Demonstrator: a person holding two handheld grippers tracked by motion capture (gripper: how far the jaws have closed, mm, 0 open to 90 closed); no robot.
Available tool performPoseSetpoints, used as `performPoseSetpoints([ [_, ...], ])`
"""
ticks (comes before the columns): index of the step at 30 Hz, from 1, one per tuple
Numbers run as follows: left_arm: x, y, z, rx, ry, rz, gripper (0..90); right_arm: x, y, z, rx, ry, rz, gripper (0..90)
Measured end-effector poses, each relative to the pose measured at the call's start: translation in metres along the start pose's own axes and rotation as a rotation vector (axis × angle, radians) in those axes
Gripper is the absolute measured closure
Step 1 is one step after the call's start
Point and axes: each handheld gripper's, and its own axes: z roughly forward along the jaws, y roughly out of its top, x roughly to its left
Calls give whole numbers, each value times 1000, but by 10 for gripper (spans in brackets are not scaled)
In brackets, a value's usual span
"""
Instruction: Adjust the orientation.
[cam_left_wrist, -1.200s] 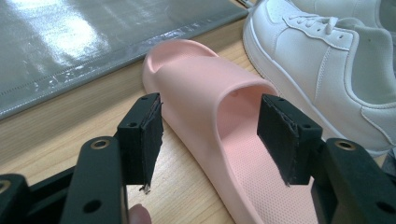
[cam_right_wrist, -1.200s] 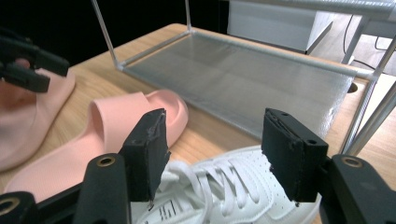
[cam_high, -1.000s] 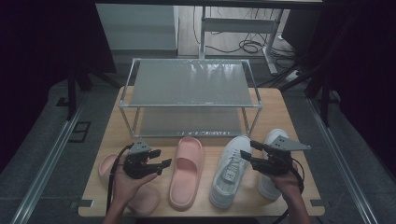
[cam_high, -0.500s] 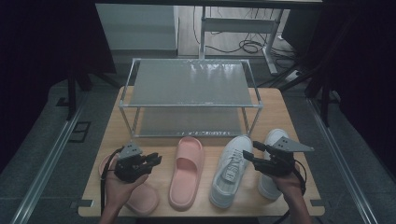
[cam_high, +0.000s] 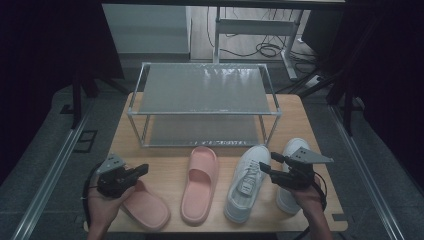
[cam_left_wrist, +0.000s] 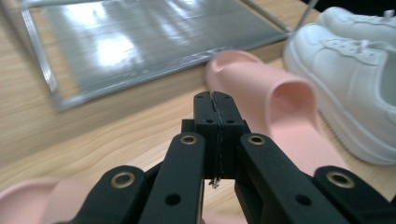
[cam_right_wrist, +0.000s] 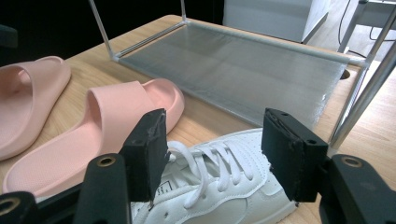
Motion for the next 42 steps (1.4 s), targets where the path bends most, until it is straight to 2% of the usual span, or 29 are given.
performPoseSetpoints([
  [3, 11, -9, -11, 11, 33, -20, 900, 1, 0, 1, 1, 3, -5, 405],
  [17, 40, -38, -34, 32, 116, -97, 900, 4, -1, 5, 17, 7, -11, 403],
  [35, 65, -87, -47, 108, 181, -204, 900, 6, -2, 8, 29, 9, -16, 400],
  [42, 69, -96, -47, 128, 184, -219, 900, 6, -3, 10, 33, 9, -15, 399],
])
